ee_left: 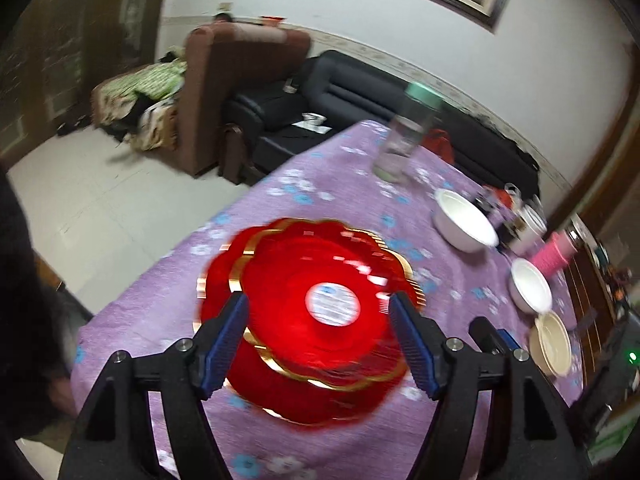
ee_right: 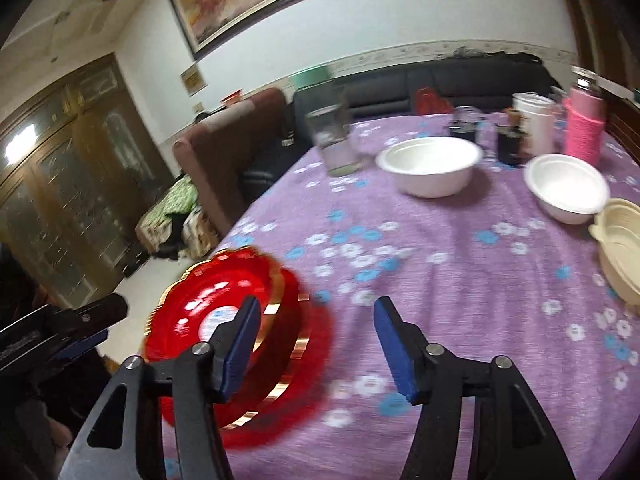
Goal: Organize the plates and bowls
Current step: 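Lower the small red plate onto the large red plate and open both grippers, then move both grippers toward the white paper plate beside the pink thermos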
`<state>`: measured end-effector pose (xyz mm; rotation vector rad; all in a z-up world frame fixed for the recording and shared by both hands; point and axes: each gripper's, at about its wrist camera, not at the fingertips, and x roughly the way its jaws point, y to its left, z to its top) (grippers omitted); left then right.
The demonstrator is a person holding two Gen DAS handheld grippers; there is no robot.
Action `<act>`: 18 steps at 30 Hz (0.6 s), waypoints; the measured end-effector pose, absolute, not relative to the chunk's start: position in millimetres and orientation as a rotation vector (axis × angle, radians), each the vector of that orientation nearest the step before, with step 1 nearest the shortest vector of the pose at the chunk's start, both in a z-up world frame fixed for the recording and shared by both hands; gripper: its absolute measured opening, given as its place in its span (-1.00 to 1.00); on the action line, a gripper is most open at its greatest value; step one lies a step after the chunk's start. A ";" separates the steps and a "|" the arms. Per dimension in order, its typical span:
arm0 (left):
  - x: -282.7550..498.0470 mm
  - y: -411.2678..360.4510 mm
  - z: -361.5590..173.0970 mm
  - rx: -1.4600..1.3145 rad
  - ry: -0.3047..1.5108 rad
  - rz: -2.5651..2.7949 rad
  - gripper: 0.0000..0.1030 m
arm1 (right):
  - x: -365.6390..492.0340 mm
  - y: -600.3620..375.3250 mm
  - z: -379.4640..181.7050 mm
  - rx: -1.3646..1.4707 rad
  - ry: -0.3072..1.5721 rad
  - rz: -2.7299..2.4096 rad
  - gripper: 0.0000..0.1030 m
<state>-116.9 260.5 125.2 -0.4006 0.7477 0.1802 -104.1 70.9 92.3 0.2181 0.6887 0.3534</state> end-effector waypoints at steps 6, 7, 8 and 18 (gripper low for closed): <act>-104.9 211.9 130.0 -0.341 0.771 0.055 0.59 | -95.3 21.8 78.0 0.249 0.739 0.251 0.27; -101.3 204.8 128.9 -0.329 0.782 0.043 0.59 | -93.9 16.0 75.1 0.255 0.746 0.239 0.27; -97.3 197.8 127.9 -0.316 0.796 0.028 0.59 | -92.1 11.5 72.9 0.263 0.751 0.232 0.27; -60.3 145.3 118.6 -0.280 0.920 -0.056 0.65 | -63.0 -15.9 53.5 0.306 0.805 0.215 0.27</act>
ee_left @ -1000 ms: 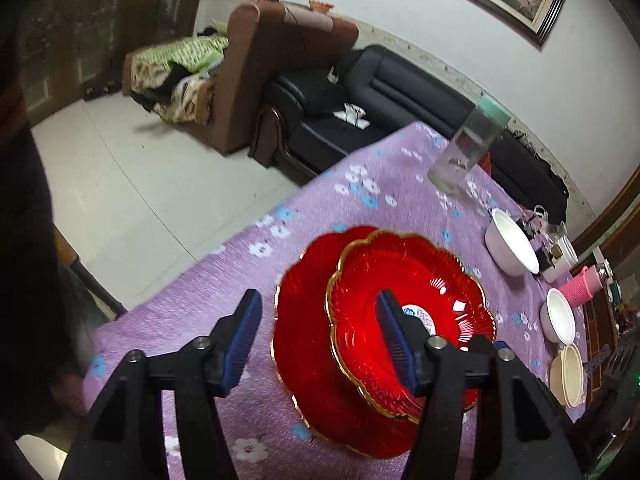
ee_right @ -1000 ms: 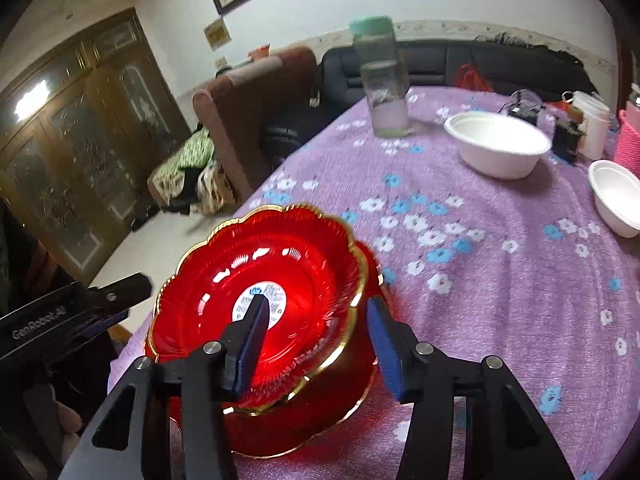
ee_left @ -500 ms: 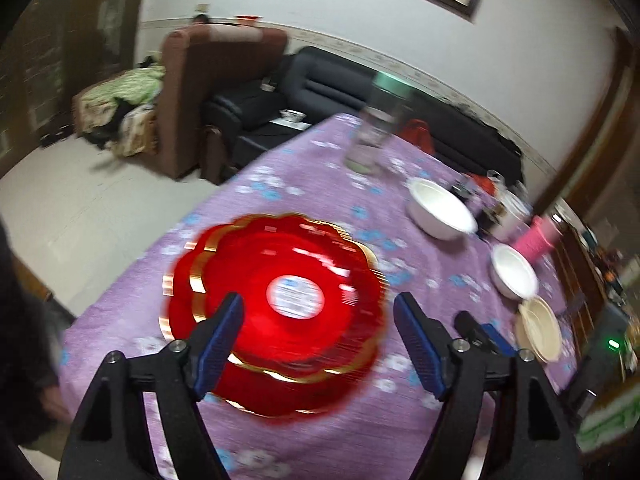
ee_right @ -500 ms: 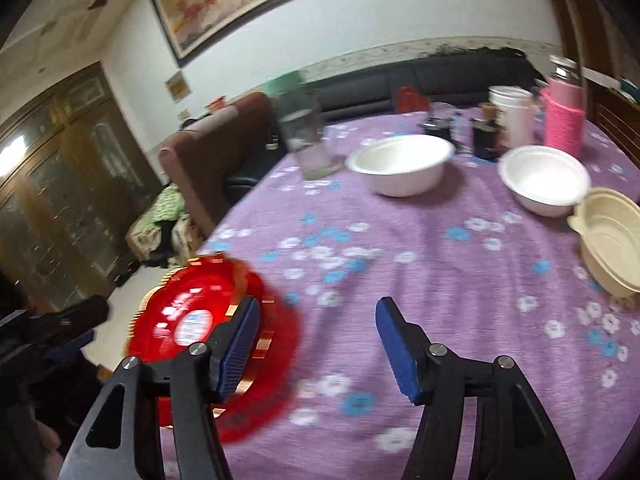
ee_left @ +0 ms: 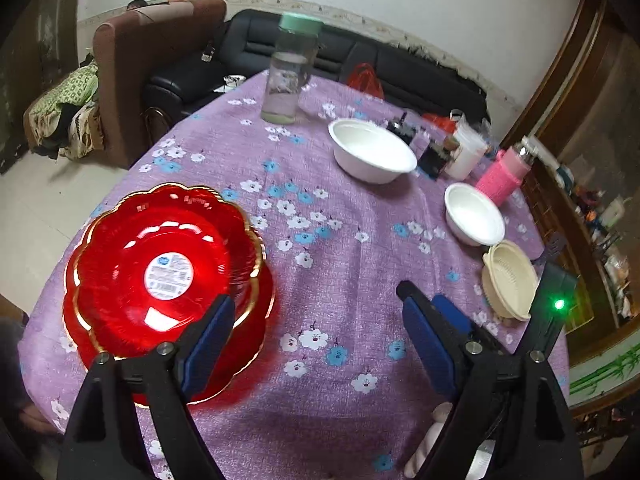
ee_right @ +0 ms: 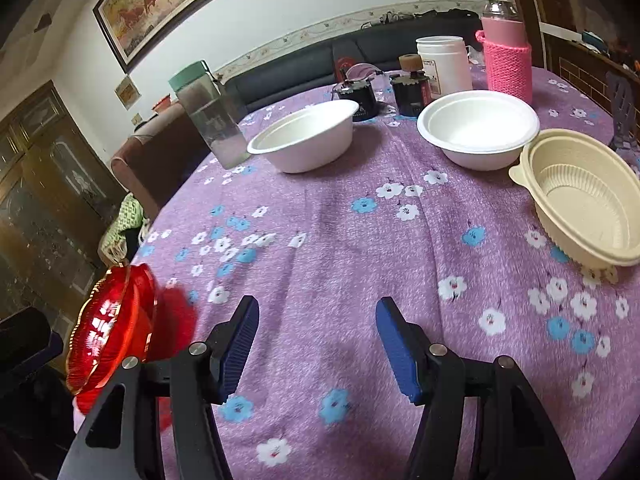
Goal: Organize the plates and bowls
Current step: 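Move both grippers toward the white paper plate beside the pink thermos, then close the right gripper on the white paper plate rim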
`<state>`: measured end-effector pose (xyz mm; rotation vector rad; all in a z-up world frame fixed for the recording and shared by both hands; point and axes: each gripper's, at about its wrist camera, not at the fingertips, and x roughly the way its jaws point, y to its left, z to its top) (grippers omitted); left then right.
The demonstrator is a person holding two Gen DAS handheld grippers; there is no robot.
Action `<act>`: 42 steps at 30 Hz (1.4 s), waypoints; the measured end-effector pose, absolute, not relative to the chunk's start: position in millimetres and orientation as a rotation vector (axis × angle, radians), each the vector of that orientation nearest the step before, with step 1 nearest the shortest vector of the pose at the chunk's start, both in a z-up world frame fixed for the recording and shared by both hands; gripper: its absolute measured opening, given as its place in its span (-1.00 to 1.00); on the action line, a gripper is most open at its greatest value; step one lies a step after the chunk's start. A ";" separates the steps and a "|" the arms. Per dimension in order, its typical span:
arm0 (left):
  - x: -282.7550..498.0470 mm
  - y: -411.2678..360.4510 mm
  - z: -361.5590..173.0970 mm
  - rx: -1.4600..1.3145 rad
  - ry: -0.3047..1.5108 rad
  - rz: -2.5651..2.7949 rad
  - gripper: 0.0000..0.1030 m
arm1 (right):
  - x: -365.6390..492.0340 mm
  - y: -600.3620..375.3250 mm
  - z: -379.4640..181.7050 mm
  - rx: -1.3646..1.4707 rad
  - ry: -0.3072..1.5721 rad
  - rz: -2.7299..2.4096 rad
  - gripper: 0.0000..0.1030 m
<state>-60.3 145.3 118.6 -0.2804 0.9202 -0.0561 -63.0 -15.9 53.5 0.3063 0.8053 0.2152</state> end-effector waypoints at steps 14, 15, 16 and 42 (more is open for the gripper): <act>2.6 167.7 150.0 -0.419 0.918 -0.051 0.65 | -12.8 -50.9 75.5 0.375 0.751 0.200 0.27; 9.7 171.1 150.1 -0.445 0.919 -0.058 0.65 | -11.5 -57.8 79.3 0.381 0.743 0.193 0.27; 15.6 172.8 149.5 -0.463 0.921 -0.066 0.65 | -10.1 -69.1 84.3 0.382 0.731 0.176 0.27; 121.5 17.5 58.9 -0.406 1.185 -0.355 0.28 | 131.3 -193.2 78.4 0.132 0.997 -0.124 0.23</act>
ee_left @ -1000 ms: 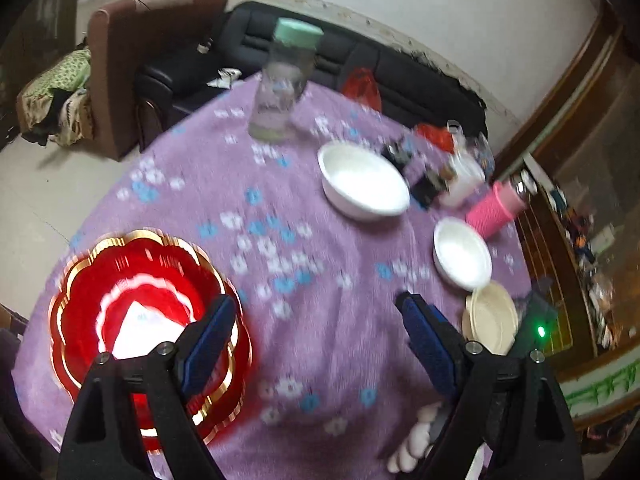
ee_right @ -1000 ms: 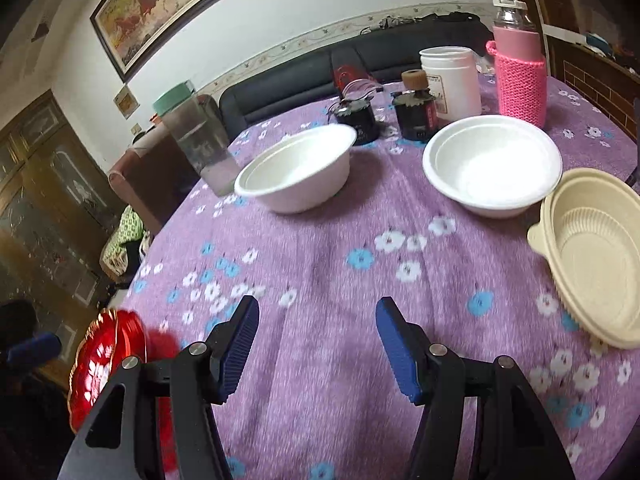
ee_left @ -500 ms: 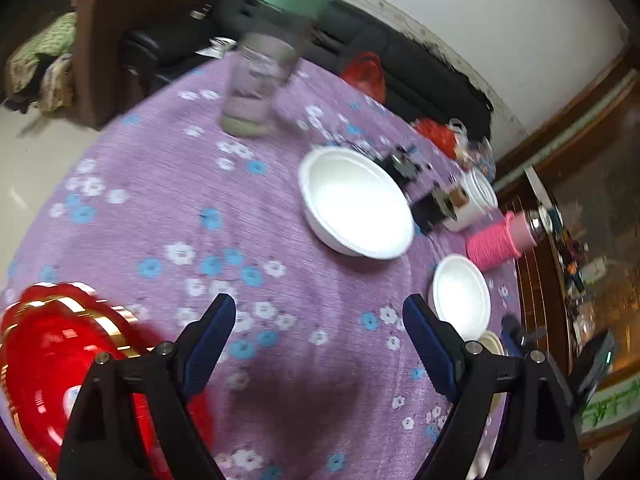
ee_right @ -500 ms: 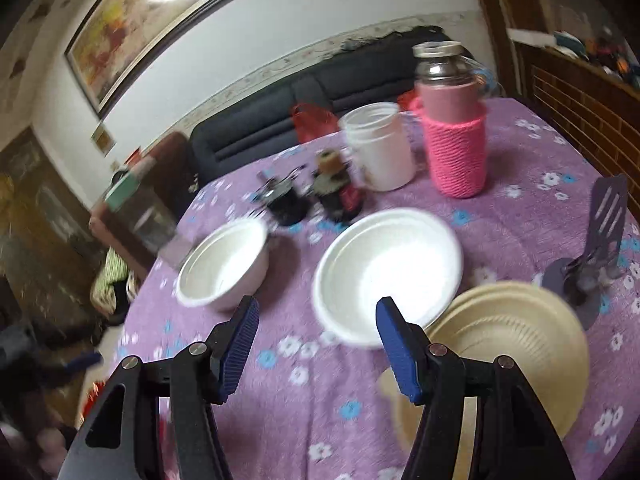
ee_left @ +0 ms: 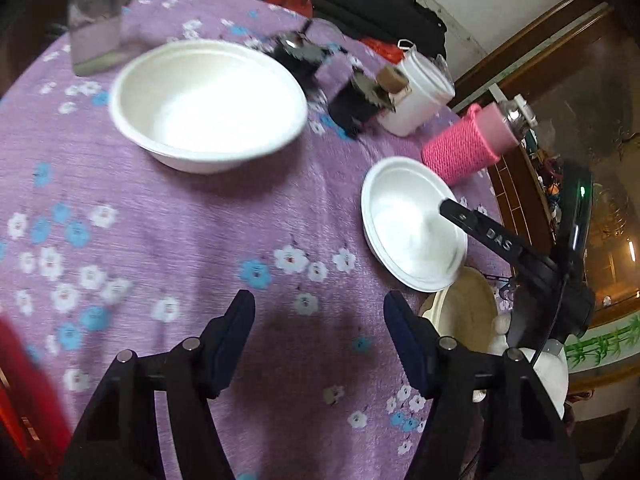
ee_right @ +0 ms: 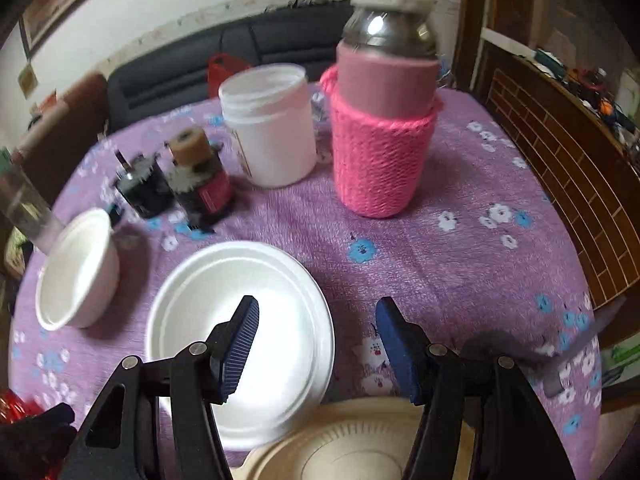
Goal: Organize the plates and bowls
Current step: 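Close the right gripper on the white paper plate rim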
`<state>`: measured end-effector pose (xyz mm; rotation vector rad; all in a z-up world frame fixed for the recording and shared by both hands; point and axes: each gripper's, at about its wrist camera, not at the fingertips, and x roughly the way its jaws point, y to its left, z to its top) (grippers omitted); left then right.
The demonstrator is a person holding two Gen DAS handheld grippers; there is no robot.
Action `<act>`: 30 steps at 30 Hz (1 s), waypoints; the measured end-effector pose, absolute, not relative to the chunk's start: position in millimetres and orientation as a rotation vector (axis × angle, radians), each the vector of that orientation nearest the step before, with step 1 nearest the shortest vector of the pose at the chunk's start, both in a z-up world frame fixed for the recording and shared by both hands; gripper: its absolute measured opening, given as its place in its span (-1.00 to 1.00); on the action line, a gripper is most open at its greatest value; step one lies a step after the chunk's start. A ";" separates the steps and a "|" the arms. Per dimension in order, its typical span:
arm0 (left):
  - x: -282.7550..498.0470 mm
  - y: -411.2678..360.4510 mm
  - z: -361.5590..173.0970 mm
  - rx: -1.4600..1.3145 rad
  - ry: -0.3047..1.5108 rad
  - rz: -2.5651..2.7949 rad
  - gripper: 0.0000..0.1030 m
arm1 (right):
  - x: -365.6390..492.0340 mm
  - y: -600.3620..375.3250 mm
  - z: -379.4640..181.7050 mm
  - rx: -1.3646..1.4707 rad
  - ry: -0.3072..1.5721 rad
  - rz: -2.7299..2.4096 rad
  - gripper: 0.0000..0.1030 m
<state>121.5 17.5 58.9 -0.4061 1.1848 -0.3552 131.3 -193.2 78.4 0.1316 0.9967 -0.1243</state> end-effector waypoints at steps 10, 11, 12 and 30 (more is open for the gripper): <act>135.3 7.6 30.3 -0.419 1.207 -0.295 0.28 | 131.7 -179.6 62.2 0.124 1.079 0.004 -0.72; 135.9 10.4 29.1 -0.422 1.206 -0.286 0.28 | 130.0 -178.2 61.9 0.122 1.084 0.020 -0.72; 137.4 13.4 27.3 -0.429 1.205 -0.275 0.28 | 127.5 -176.1 61.4 0.114 1.090 0.040 -0.72; 126.8 47.5 30.8 -0.545 1.129 -0.268 0.24 | 105.3 -158.2 58.7 0.039 1.144 0.186 -0.68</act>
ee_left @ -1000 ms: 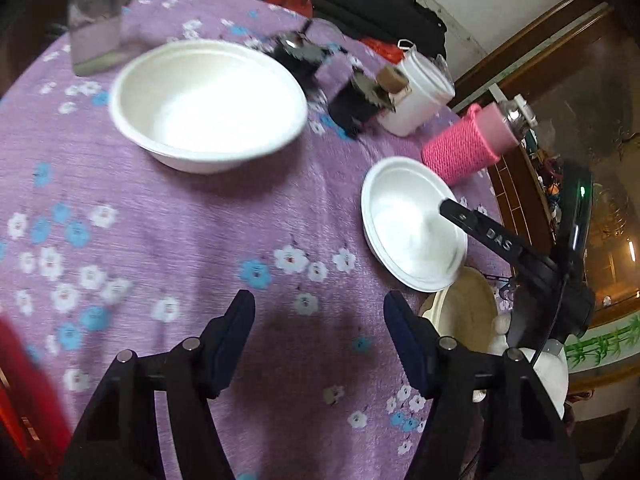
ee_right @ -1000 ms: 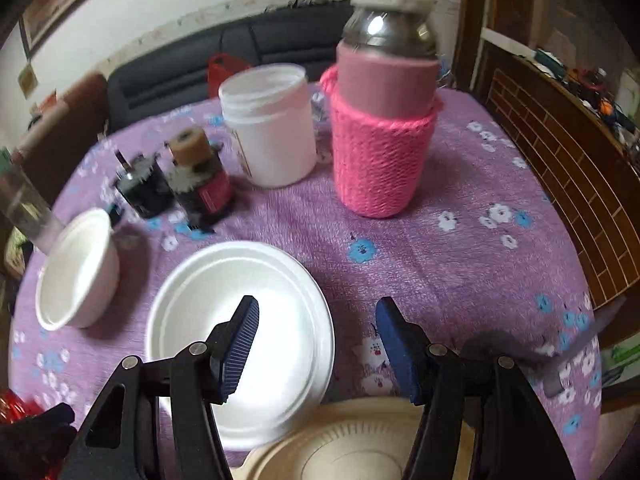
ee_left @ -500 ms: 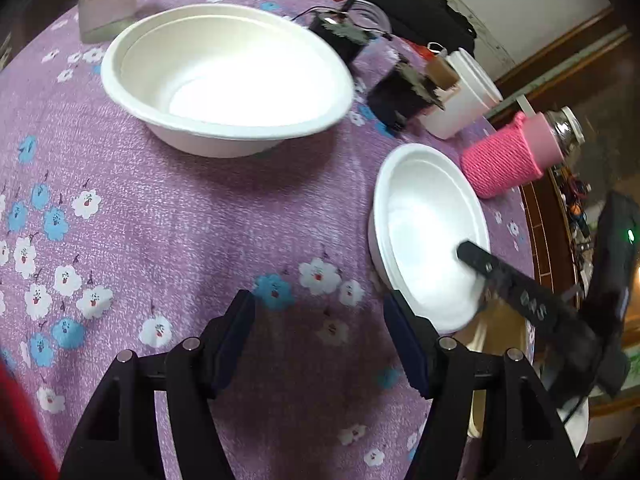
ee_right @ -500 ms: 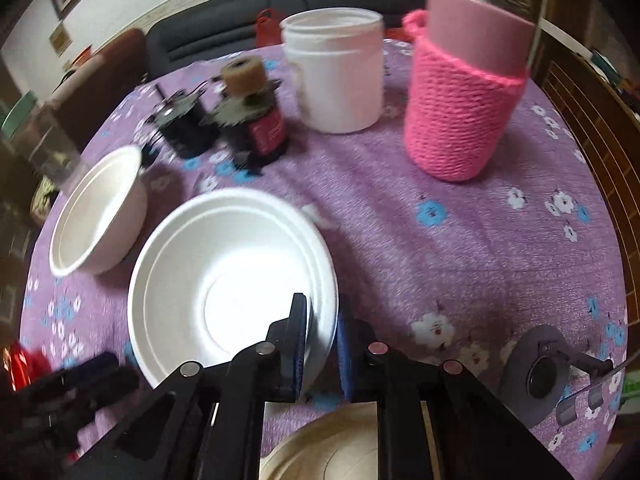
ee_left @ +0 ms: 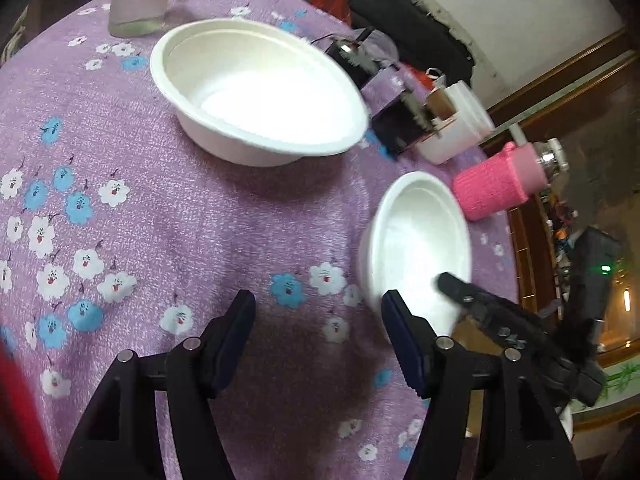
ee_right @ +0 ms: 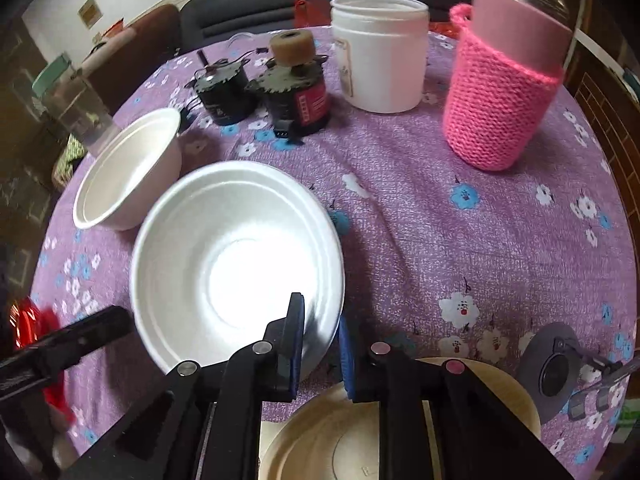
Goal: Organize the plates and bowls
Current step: 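Close the right gripper on the white paper plate rim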
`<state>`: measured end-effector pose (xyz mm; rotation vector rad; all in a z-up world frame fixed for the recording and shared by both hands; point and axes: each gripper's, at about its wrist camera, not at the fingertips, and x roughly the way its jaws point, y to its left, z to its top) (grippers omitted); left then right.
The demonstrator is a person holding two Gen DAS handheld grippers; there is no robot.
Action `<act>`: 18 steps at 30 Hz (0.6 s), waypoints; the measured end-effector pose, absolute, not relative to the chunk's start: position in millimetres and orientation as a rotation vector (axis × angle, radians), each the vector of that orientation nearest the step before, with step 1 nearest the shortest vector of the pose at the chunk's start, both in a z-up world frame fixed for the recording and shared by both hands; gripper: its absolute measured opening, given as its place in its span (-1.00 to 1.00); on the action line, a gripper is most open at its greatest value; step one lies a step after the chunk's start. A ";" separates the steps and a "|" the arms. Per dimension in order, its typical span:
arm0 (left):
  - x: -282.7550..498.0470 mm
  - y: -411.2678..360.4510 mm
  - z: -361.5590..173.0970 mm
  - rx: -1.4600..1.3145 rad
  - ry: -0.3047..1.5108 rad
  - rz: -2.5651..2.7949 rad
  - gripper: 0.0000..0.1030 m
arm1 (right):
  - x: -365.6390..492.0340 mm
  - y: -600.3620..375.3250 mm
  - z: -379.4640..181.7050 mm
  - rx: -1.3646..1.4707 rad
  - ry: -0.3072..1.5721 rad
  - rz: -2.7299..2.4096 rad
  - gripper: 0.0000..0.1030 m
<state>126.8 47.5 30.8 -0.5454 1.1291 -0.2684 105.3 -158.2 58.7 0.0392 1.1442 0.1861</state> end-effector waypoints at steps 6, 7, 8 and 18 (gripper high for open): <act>138.0 26.0 32.7 -0.481 1.131 -0.292 0.26 | 103.8 -145.4 58.1 -0.011 1.136 0.203 -0.64; 141.7 23.7 30.1 -0.480 1.137 -0.290 0.26 | 104.2 -144.0 57.4 -0.014 1.130 0.199 -0.59; 145.9 21.2 26.4 -0.475 1.147 -0.284 0.26 | 104.8 -143.9 56.9 -0.007 1.127 0.195 -0.53; 168.7 3.6 8.8 -0.457 1.198 -0.288 -0.68 | 112.8 -141.4 53.8 0.042 1.089 0.158 -0.44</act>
